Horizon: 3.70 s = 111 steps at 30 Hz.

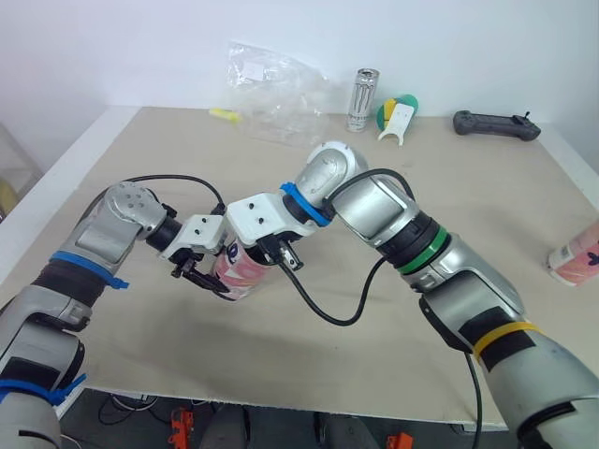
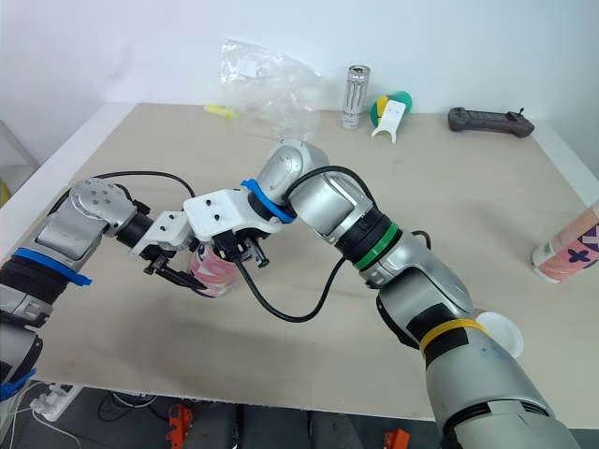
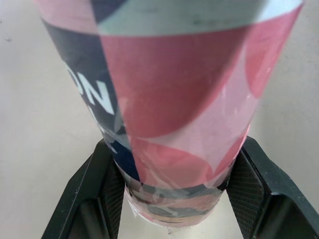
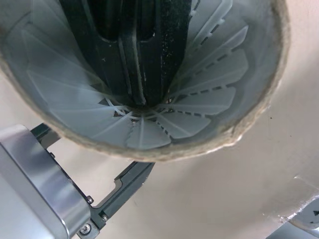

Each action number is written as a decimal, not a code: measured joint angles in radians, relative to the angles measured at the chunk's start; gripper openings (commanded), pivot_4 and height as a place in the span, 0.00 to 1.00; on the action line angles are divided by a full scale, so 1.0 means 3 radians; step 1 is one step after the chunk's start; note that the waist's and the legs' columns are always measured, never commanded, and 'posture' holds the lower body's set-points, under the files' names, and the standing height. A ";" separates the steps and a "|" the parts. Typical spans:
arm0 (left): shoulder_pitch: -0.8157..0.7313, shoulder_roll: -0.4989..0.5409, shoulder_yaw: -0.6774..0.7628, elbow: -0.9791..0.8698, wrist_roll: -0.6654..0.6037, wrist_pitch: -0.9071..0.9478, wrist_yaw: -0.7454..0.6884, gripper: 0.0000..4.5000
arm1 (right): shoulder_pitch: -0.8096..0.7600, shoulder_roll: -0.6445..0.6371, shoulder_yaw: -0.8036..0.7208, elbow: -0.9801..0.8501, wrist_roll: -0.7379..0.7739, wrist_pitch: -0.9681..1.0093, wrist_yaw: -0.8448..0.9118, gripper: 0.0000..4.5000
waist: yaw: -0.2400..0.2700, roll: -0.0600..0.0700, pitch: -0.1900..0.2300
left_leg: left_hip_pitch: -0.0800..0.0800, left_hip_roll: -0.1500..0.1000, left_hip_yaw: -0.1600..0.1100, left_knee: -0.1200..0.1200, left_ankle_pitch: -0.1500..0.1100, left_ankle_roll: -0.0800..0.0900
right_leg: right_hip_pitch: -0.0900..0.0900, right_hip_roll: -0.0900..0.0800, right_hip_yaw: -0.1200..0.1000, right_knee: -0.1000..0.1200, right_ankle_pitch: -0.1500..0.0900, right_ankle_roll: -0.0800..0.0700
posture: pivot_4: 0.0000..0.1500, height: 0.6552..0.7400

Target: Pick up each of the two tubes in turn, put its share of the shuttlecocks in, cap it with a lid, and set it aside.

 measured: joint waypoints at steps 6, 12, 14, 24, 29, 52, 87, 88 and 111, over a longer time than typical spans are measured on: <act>0.0003 -0.0004 0.0013 -0.0022 -0.0002 0.0019 0.0021 0.56 | -0.0023 -0.0032 -0.0277 0.0155 0.0245 0.0149 0.0215 0.02 | 0.0005 -0.0001 0.0004 | 0.0000 0.0004 -0.0005 0.0001 0.0001 -0.0001 | -0.0006 0.0008 -0.0002 0.0018 -0.0007 -0.0006 | 1.00 1.00; 0.0008 -0.0042 0.0033 -0.0030 0.0000 0.0021 -0.0002 0.56 | -0.0183 -0.0625 -0.0576 -0.0239 0.0743 0.0372 0.0285 0.02 | 0.0018 -0.0003 0.0005 | -0.0008 -0.0004 -0.0004 0.0000 -0.0001 -0.0003 | -0.0007 -0.0004 -0.0003 0.0013 -0.0008 -0.0009 | 1.00 1.00; 0.0014 -0.0047 0.0039 -0.0029 0.0004 0.0021 -0.0003 0.56 | -0.0122 -0.0764 -0.0576 -0.0385 0.0791 0.0408 0.0288 0.02 | 0.0018 -0.0002 0.0006 | -0.0007 -0.0004 -0.0005 -0.0001 -0.0001 -0.0002 | -0.0009 -0.0003 -0.0004 0.0014 -0.0011 -0.0008 | 1.00 1.00; 0.0219 -0.0663 0.0340 -0.0094 -0.0101 0.0074 0.0210 0.56 | 0.0770 -0.2007 -0.1196 -0.1287 0.0881 0.0764 0.0219 0.33 | 0.0089 -0.0015 0.0015 | -0.0033 -0.0012 -0.0006 0.0008 -0.0001 -0.0003 | -0.0020 -0.0018 -0.0014 0.0006 -0.0009 -0.0009 | 1.00 1.00; 0.0340 -0.0926 0.0526 -0.0192 -0.0202 0.0183 0.0400 0.56 | 0.1476 -0.2791 -0.1425 -0.1580 0.0981 0.0886 0.0277 0.87 | 0.0029 -0.0006 0.0027 | -0.0046 -0.0012 -0.0005 0.0002 -0.0001 -0.0002 | -0.0041 -0.0017 -0.0014 0.0011 -0.0003 -0.0021 | 1.00 1.00; 0.0620 -0.1959 0.0461 0.0226 0.0130 -0.0295 0.1148 0.56 | 0.2612 -0.3611 -0.1308 0.0174 -0.0187 -0.0756 0.0158 0.87 | 0.0009 0.0003 0.0031 | -0.0003 -0.0017 0.0009 0.0024 0.0004 -0.0009 | 0.0016 -0.0020 0.0006 0.0000 -0.0001 0.0022 | 1.00 1.00; 0.0518 -0.1876 0.0458 0.0326 0.0124 -0.0254 0.0998 0.56 | 0.2513 -0.3243 -0.1696 -0.0430 0.0123 -0.0038 0.0168 0.01 | -0.0056 0.0009 0.0027 | 0.0010 -0.0014 0.0008 0.0007 0.0004 -0.0010 | 0.0034 -0.0018 0.0006 -0.0027 0.0009 0.0024 | 1.00 1.00; 0.0511 -0.1867 0.0458 0.0327 0.0126 -0.0242 0.0989 0.56 | 0.2384 -0.3152 -0.1736 -0.0625 0.0266 0.0112 0.0176 0.01 | -0.0071 0.0012 0.0026 | 0.0011 -0.0014 0.0007 0.0007 0.0005 -0.0011 | 0.0036 -0.0017 0.0006 -0.0027 0.0009 0.0024 | 1.00 1.00; 0.0335 -0.1827 0.0398 0.0534 0.0134 -0.0344 0.0774 0.56 | -0.0071 -0.1976 -0.0623 -0.1060 0.0459 -0.0047 0.0291 0.01 | -0.0080 0.0003 0.0027 | 0.0007 -0.0008 0.0002 -0.0007 0.0004 -0.0012 | 0.0031 -0.0014 -0.0004 -0.0038 0.0005 0.0017 | 1.00 1.00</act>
